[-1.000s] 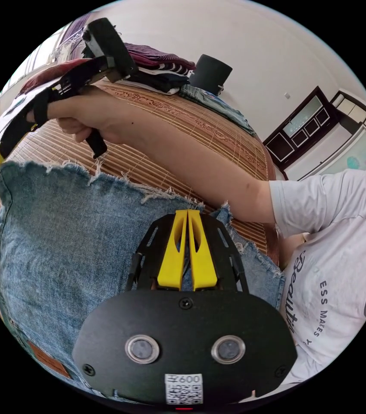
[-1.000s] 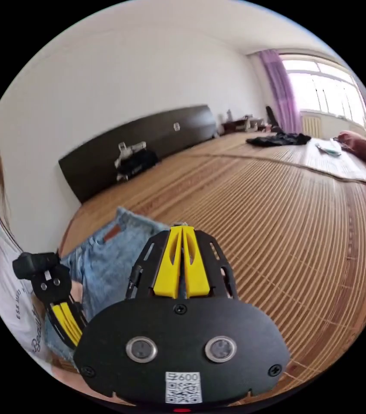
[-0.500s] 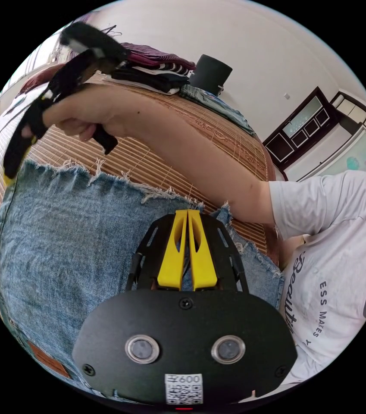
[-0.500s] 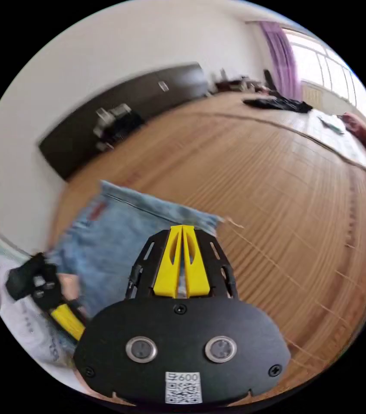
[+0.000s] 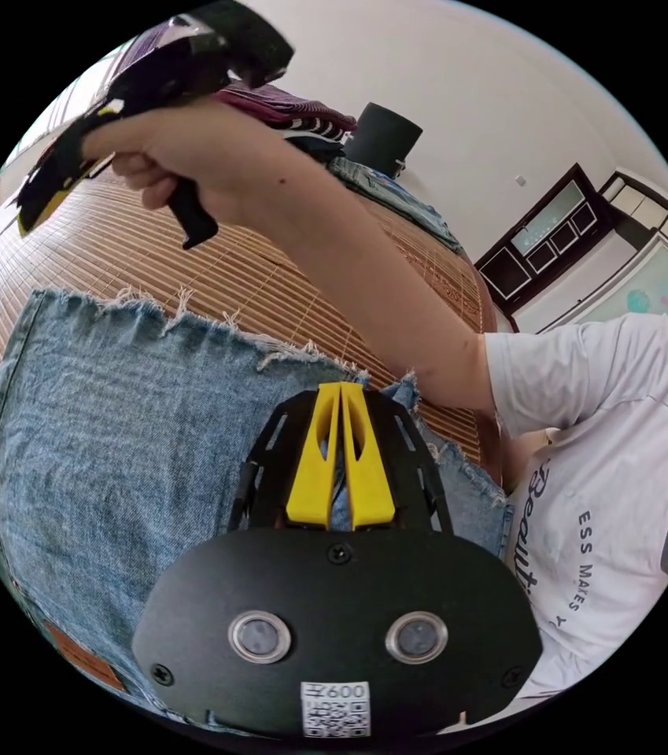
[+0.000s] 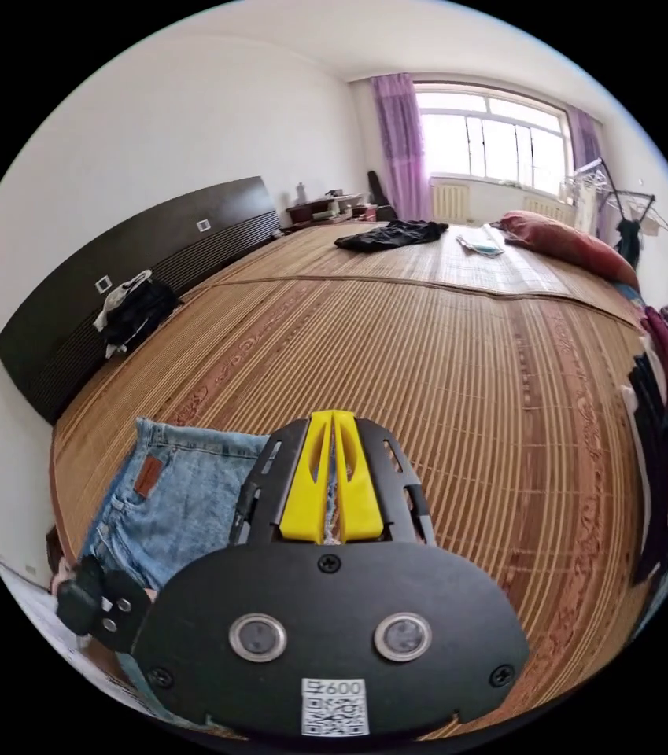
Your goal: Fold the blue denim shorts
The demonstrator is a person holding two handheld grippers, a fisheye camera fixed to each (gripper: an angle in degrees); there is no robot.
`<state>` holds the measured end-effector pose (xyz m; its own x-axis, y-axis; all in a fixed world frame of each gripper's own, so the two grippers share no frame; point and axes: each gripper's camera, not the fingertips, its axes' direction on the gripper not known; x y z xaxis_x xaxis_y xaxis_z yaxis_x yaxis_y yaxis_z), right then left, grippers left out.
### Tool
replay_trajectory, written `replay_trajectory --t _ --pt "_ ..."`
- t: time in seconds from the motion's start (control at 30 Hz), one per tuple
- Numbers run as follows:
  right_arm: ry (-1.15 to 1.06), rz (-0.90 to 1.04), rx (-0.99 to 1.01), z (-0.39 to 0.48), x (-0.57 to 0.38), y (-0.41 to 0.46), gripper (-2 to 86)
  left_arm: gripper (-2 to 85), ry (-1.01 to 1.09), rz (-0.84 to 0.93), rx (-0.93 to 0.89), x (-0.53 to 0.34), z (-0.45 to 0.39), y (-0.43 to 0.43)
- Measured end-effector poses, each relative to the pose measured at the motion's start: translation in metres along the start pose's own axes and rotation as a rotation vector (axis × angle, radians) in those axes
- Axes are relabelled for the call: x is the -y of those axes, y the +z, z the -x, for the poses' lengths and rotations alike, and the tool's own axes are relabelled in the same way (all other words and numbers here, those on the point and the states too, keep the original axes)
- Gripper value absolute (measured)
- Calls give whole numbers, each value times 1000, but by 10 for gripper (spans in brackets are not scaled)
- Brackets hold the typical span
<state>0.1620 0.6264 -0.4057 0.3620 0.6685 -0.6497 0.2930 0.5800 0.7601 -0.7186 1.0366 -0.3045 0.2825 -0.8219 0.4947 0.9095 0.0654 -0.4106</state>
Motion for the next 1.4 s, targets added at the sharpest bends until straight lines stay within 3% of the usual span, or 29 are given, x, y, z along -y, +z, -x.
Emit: replay_trajectory --t 0.07,0.17,0.23,0.3,0.37,0.47,0.57,0.63,0.7,0.8,0.87,0.93,1.07,1.17,1.4 --pt "40 -58 -73 23 -7 -22 -8 1 -63 -156 -4 -12 9 -30" --pt "92 -128 -140 64 -23 -34 -8 1 -226 -604 -62 -67 36 -107" --pt "75 -86 -58 94 -33 -19 -8 1 -535 -962 204 -141 48 -141" --pt "120 -68 91 124 -48 13 -8 1 -711 -1092 449 -176 43 -145" --pt "182 -72 103 143 -63 43 -8 1 -763 -1096 571 -178 37 -148" --pt "306 -15 -168 174 -82 87 -8 1 -898 -1040 825 -161 17 -144" --pt "299 41 -371 210 -94 117 -8 1 -1208 -1071 1041 -154 5 -129" --pt "327 64 -382 219 -105 126 -7 2 -1222 -946 1175 -132 0 -114" --pt "436 50 -270 203 -120 128 -5 2 -1174 -915 1263 -118 -7 -99" --pt "500 15 -144 188 -135 128 6 2 -1124 -932 1231 -111 -14 -82" --pt "395 -46 -37 195 -135 121 28 3 -1042 -973 1282 -105 -26 -72" --pt "395 -41 33 191 -137 121 53 4 -986 -900 1324 -91 -35 -64" --pt "510 -139 10 190 -158 119 13 4 -872 -936 1355 -97 -47 -59" --pt "409 -188 -9 215 -157 120 -4 3 -753 -953 1272 -108 -44 -60" --pt "365 -97 -180 242 -143 157 -8 1 -709 -963 1105 -131 -23 -61"
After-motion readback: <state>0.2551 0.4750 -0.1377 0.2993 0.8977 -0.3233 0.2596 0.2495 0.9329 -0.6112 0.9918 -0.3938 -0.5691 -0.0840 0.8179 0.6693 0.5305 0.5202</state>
